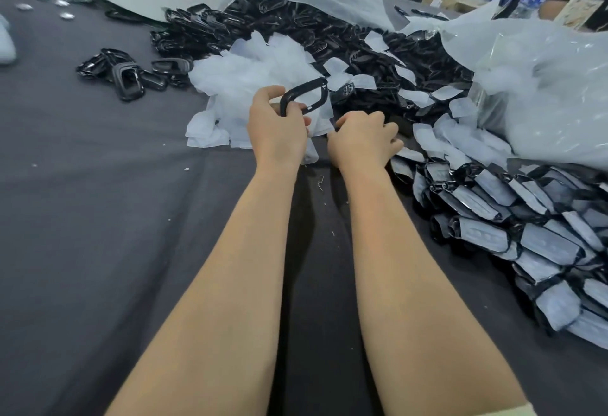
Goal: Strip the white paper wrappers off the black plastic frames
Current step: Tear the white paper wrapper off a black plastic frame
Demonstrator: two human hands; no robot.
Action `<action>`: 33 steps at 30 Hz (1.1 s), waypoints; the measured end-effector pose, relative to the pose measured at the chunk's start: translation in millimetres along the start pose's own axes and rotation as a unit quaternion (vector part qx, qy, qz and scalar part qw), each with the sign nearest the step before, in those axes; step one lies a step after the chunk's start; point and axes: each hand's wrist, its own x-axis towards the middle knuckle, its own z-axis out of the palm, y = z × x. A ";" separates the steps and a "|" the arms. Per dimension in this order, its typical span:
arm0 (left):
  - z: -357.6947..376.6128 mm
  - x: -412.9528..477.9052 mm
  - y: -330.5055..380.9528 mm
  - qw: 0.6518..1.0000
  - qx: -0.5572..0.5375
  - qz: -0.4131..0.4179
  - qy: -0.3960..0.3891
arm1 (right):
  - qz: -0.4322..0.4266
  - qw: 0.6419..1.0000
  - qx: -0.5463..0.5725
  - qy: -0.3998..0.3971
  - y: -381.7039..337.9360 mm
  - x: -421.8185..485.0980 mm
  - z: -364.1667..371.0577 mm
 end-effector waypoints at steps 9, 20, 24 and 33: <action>1.8 -3.1 1.7 1.000 0.000 0.006 -0.007 | -0.054 0.986 0.148 0.049 7.1 -2.0 -11.6; 1.2 -7.7 -4.0 0.999 0.018 -0.016 -0.033 | 0.041 0.707 0.705 -0.033 18.9 -25.1 -10.5; 2.7 -4.6 -3.6 0.998 0.017 -0.029 -0.043 | 0.064 0.626 0.772 -0.089 17.5 -24.8 -8.9; 3.8 -9.1 -1.0 0.998 0.005 -0.020 -0.056 | 0.061 0.601 0.791 -0.093 11.6 -28.6 -8.3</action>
